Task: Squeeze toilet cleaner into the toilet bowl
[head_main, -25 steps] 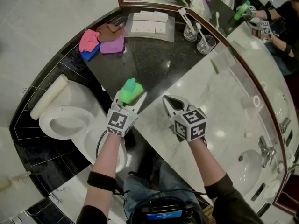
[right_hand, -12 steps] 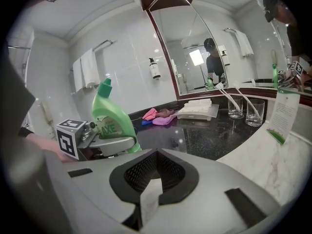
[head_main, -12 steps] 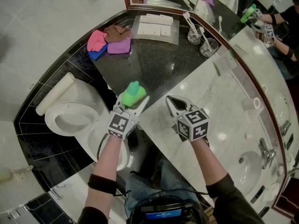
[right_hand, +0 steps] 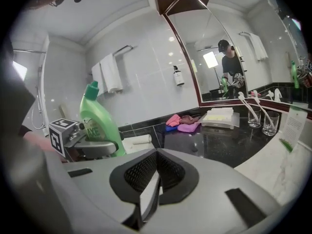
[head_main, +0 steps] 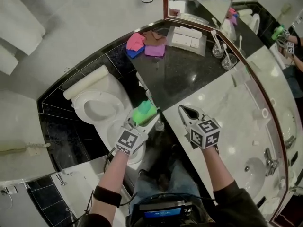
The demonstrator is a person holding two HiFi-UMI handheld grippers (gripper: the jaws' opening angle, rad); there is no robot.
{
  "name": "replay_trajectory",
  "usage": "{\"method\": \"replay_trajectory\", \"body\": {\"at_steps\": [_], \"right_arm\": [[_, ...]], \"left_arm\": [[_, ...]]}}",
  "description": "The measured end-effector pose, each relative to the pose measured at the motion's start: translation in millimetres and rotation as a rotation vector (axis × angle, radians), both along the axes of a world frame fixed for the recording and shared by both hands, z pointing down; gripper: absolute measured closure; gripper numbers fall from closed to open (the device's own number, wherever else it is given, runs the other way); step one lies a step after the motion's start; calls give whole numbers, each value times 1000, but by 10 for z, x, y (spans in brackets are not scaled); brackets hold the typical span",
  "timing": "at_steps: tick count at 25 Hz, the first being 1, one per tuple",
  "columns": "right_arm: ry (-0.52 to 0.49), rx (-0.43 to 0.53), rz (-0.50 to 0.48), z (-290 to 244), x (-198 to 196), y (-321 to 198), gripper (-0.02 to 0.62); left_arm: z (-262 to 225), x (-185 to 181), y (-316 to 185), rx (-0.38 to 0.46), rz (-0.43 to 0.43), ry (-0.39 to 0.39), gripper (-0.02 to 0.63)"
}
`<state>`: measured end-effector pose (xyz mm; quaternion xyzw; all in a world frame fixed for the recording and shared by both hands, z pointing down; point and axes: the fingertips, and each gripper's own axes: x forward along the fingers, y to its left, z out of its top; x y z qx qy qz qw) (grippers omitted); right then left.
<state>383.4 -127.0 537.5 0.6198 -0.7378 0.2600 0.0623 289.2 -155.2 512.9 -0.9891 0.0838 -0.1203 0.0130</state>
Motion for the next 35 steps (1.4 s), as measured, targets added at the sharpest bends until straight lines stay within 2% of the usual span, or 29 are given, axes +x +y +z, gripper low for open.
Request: {"method": "replay_trajectory", "body": {"at_steps": [3, 8, 12, 16, 23, 26, 30, 35], "right_arm": [[1, 39, -84, -269, -483, 15, 594], [-3, 109, -251, -703, -1408, 112, 594], [-21, 155, -387, -988, -2173, 211, 594], [-29, 174, -503, -1174, -2885, 286, 594], [-36, 195, -600, -1335, -3812, 345, 594], [-42, 193, -651, -1430, -4131, 424, 594], [-19, 200, -687, -1521, -4352, 500, 594], [22, 228, -749, -1499, -4432, 521, 594]], "left_arm": [[-287, -457, 141, -26, -55, 2, 422], [-536, -1263, 419, 1, -62, -19, 422], [-666, -1918, 574, -4, -112, -32, 422], [-744, -2537, 676, 31, -138, -40, 422], [-878, -3465, 786, -2, -274, -20, 422], [-918, -3764, 865, -11, -317, -18, 422], [-986, -4043, 995, -11, -367, -31, 422], [-1067, -4264, 1080, -18, -480, -35, 422]]}}
